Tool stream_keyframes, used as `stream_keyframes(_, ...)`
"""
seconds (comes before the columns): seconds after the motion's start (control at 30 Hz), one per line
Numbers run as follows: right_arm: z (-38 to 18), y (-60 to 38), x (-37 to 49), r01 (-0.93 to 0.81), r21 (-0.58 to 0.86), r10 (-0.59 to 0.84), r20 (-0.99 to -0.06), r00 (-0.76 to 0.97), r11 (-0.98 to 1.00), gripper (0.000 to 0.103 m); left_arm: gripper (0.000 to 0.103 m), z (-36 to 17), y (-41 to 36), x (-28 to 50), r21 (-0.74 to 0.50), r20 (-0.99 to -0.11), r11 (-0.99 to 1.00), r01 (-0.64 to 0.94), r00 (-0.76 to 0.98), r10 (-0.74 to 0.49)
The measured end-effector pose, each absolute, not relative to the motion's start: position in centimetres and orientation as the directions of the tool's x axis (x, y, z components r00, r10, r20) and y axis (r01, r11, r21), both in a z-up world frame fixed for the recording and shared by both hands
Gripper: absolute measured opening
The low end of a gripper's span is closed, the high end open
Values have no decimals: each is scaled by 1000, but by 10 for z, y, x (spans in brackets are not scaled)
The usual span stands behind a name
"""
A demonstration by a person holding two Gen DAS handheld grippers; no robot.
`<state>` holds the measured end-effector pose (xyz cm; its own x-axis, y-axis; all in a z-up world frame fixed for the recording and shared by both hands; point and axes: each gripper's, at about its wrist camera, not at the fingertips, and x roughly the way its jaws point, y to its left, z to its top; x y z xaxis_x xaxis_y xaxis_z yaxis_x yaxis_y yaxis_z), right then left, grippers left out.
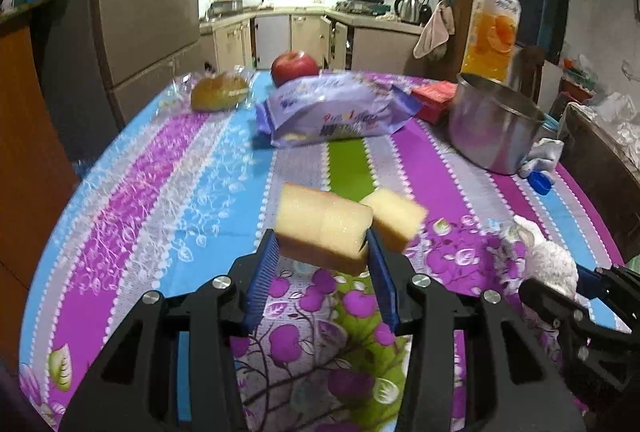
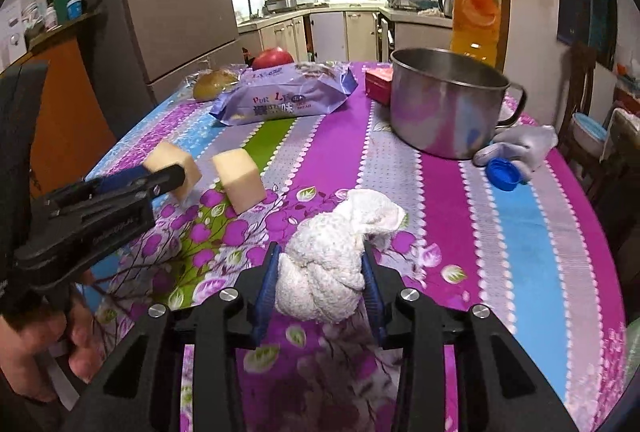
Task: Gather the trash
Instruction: 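Grasp the yellow sponge with the left tool while the right grasps the white cloth, then carry the yellow sponge and white cloth in both tools over the green bin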
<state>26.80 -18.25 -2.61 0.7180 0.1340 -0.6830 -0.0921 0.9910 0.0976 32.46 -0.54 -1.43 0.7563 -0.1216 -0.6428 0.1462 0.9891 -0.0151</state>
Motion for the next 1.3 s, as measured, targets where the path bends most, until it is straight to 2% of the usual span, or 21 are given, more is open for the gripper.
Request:
stream_keyframes(0.43, -15, -206, 215, -64, 65, 91, -660, 745, 996, 40, 43, 7, -43, 289, 13, -609, 979, 205, 778, -155)
stream_keyframes(0.67, 5, -228, 180, -13, 34, 31, -607, 794, 999, 39, 43, 13, -74, 264, 18, -595, 964, 265, 778, -202)
stream_keyframes(1.3, 63, -365, 43, 290, -104, -305, -457, 836, 951, 40, 43, 45, -218, 179, -8, -527, 828, 561, 701, -480)
